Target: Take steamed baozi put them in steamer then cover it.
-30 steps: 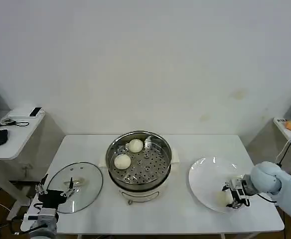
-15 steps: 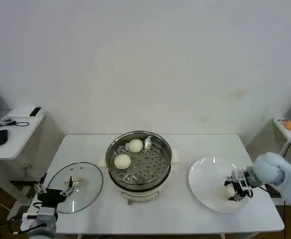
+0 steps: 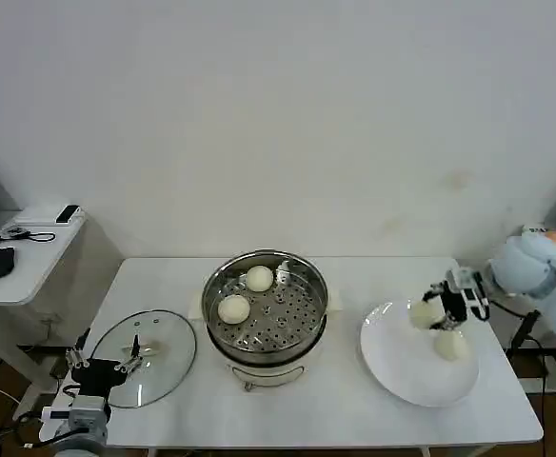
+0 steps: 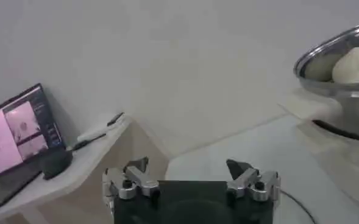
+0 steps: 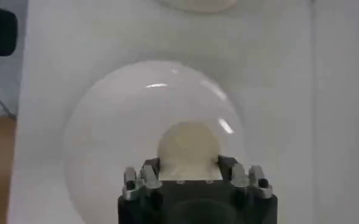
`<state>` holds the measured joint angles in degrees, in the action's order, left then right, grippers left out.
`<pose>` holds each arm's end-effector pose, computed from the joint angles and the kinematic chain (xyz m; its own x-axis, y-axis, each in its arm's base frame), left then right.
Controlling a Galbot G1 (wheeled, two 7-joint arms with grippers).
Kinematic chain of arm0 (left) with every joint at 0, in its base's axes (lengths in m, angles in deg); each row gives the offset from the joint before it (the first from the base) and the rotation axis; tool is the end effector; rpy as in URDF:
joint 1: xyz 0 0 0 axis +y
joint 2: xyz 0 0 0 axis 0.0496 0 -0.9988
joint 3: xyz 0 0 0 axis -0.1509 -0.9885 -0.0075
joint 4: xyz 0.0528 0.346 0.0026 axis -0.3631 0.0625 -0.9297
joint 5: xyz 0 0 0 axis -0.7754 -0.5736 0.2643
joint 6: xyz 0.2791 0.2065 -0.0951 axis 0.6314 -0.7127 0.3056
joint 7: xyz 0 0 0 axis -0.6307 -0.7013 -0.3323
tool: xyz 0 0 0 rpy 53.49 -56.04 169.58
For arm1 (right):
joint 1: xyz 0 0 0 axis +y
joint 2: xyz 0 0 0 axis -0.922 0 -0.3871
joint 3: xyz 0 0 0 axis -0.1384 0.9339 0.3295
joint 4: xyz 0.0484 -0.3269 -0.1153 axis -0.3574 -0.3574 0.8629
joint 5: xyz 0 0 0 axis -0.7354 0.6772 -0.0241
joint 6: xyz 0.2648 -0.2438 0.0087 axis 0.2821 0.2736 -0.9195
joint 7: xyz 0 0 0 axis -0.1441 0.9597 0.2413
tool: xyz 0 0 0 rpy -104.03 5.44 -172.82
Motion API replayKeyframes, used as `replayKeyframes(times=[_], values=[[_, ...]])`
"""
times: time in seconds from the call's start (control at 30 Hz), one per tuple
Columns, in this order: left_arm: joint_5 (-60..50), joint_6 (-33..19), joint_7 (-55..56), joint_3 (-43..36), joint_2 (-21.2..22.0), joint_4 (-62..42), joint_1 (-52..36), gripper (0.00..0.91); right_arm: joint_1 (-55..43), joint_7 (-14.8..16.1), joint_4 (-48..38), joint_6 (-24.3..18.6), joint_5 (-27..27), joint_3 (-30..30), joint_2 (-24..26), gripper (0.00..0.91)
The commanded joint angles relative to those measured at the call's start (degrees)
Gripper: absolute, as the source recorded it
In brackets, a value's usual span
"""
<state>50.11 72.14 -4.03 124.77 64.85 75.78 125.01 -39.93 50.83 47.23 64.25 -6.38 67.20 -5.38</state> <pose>0.1810 0.0960 -0.2715 -0.9530 -0.2148 0.2136 -0.0990 0.8873 0.4505 0.4644 -0.1626 -0.0843 -0.3323 -0.2124 0.9190 -0.9318 -0.0772 -0.3548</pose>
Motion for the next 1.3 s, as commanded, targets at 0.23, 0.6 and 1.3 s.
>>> replayKeyframes(times=[0.23,0.6,1.3], values=[[0.11,0.07,-0.03,1.9,0.28,0.61,0.91,0.907,-30.39,-0.37,-2.47,0.45,-9.05,21.07,-16.55,0.655],[0.31,0.01,-0.05,4.82,0.76,1.53,2.3,0.907,-29.96,0.98,-8.3,-3.25,-10.94,24.32,-34.11,0.655],[0.72,0.17,-0.1,7.06,1.62,2.09,2.96,0.907,-22.57,2.31,-9.29,-13.82,-3.75,29.54,-43.05,0.655]])
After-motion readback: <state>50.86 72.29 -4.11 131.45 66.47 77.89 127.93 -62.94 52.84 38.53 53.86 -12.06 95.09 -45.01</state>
